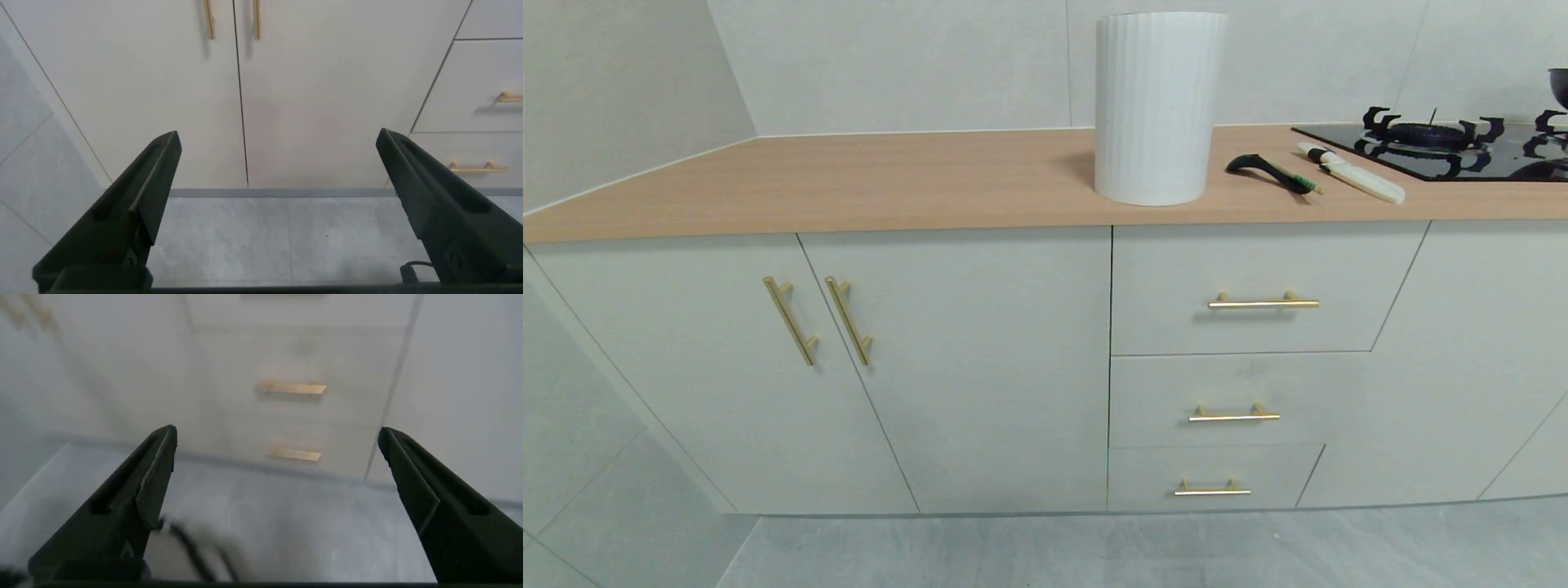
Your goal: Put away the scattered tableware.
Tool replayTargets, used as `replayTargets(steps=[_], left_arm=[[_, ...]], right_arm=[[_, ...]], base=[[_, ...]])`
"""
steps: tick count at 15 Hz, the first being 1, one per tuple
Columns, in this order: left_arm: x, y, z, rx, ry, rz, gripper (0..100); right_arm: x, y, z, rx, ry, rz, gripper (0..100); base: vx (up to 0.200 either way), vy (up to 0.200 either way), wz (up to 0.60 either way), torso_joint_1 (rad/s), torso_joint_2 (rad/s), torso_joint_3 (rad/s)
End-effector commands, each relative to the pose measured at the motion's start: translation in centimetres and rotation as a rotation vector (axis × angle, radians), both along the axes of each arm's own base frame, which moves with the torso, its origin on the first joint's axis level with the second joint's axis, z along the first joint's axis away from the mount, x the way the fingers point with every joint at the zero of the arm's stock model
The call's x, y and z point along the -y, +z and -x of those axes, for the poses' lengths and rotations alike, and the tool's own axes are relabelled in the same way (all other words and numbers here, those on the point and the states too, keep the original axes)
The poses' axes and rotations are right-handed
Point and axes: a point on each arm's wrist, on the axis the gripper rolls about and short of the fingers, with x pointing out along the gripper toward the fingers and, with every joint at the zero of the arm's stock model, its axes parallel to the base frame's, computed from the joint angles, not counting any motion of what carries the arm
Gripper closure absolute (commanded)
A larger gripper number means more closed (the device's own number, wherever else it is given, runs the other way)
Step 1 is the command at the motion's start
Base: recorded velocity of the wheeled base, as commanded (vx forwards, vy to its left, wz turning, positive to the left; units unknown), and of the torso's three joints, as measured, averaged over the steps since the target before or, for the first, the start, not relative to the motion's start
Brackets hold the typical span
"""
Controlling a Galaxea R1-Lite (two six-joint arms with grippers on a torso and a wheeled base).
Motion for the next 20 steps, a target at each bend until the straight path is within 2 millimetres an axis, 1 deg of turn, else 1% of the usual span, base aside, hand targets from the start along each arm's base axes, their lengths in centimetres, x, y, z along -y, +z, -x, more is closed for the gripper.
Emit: replayTargets(steps=[1,2,3,4,5,6,7,8,9,10,11,13,15,16,17,18,19,20], left_arm=[[0.0,0.0,0.0,-0.001,0.000,0.000,0],[0.0,0.0,0.0,-0.001,0.000,0.000,0],[0.0,0.0,0.0,-0.001,0.000,0.000,0],[0.0,0.0,0.0,-0.001,0.000,0.000,0],[0.0,0.0,0.0,-0.001,0.000,0.000,0],[0.0,0.0,0.0,-0.001,0.000,0.000,0],[0.0,0.0,0.0,-0.001,0.000,0.000,0],[0.0,0.0,0.0,-0.001,0.000,0.000,0],[0.0,0.0,0.0,-0.001,0.000,0.000,0],[0.0,0.0,0.0,-0.001,0.000,0.000,0],[0.0,0.0,0.0,-0.001,0.000,0.000,0],[0.0,0.0,0.0,-0.001,0.000,0.000,0],[0.0,0.0,0.0,-0.001,0.000,0.000,0],[0.0,0.0,0.0,-0.001,0.000,0.000,0],[0.0,0.0,0.0,-0.001,0.000,0.000,0],[0.0,0.0,0.0,-0.001,0.000,0.000,0],[0.0,0.0,0.0,-0.001,0.000,0.000,0],[0.0,0.0,0.0,-0.001,0.000,0.000,0]], right_arm=[[-1.3,2.2,-5.3,-0.262,0.075,0.059,0],[-1.6,2.7,-6.5,-0.298,0.075,0.068,0],[-2.4,3.4,-9.6,-0.388,0.074,0.087,0],[-2.9,3.4,-11.8,-0.441,0.071,0.101,0],[-3.6,3.4,-14.5,-0.472,0.070,0.108,0],[-4.2,2.9,-16.7,-0.492,0.068,0.113,0],[-4.6,2.3,-18.5,-0.500,0.066,0.116,0],[-5.3,1.1,-21.5,-0.511,0.048,0.124,0],[-5.6,0.4,-23.0,-0.509,0.027,0.136,0],[-6.1,-0.9,-25.2,-0.511,-0.002,0.148,0],[-6.4,-1.8,-26.6,-0.514,-0.014,0.156,0],[-6.7,-2.5,-28.3,-0.512,-0.021,0.154,0],[-6.6,-3.5,-29.2,-0.541,-0.030,0.156,0],[-6.6,-4.6,-30.0,-0.566,-0.033,0.162,0],[-6.7,-5.5,-30.4,-0.562,-0.046,0.167,0],[-6.8,-5.8,-30.6,-0.556,-0.053,0.170,0],[-7.1,-7.0,-30.9,-0.520,-0.076,0.178,0],[-7.4,-7.4,-31.1,-0.486,-0.080,0.173,0]], base=[[0.000,0.000,0.00,0.000,0.00,0.000],[0.000,0.000,0.00,0.000,0.00,0.000],[0.000,0.000,0.00,0.000,0.00,0.000],[0.000,0.000,0.00,0.000,0.00,0.000],[0.000,0.000,0.00,0.000,0.00,0.000],[0.000,0.000,0.00,0.000,0.00,0.000],[0.000,0.000,0.00,0.000,0.00,0.000],[0.000,0.000,0.00,0.000,0.00,0.000],[0.000,0.000,0.00,0.000,0.00,0.000],[0.000,0.000,0.00,0.000,0.00,0.000],[0.000,0.000,0.00,0.000,0.00,0.000],[0.000,0.000,0.00,0.000,0.00,0.000],[0.000,0.000,0.00,0.000,0.00,0.000],[0.000,0.000,0.00,0.000,0.00,0.000],[0.000,0.000,0.00,0.000,0.00,0.000],[0.000,0.000,0.00,0.000,0.00,0.000],[0.000,0.000,0.00,0.000,0.00,0.000],[0.000,0.000,0.00,0.000,0.00,0.000]])
